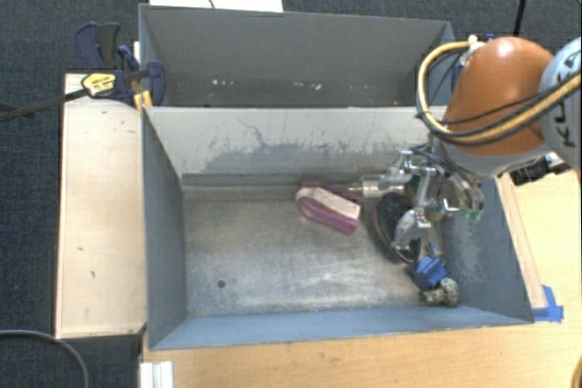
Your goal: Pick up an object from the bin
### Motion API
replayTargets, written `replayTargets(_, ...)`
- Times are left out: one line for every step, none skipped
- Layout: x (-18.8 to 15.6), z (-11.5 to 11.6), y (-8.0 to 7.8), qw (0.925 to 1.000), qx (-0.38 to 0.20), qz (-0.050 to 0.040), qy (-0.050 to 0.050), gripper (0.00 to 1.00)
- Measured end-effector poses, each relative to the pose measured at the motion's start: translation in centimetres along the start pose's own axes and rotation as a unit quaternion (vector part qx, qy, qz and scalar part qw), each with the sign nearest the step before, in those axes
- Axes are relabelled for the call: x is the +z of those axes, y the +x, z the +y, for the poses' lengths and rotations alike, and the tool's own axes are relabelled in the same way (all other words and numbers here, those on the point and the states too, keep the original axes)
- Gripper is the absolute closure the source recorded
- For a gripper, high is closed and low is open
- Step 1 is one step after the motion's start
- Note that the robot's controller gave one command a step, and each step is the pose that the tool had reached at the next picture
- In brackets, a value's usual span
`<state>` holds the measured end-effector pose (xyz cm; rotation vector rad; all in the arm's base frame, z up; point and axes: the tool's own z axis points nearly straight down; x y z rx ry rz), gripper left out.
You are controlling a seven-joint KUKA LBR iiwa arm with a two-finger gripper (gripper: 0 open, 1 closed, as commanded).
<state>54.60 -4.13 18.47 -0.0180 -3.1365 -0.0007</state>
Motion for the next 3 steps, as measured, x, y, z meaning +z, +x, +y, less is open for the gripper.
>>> replayTargets(9.0, -4.5, -4.2, 0.9995, 0.030, -0.0077, 0.000, 0.00)
replayTargets(8.9, -4.5, -4.3, 0.9995, 0.030, -0.0088, -0.001, 1.00)
replayTargets(-6.2, -6.2, -3.7, 0.9883, -0.152, -0.0071, 0.002, 1.00)
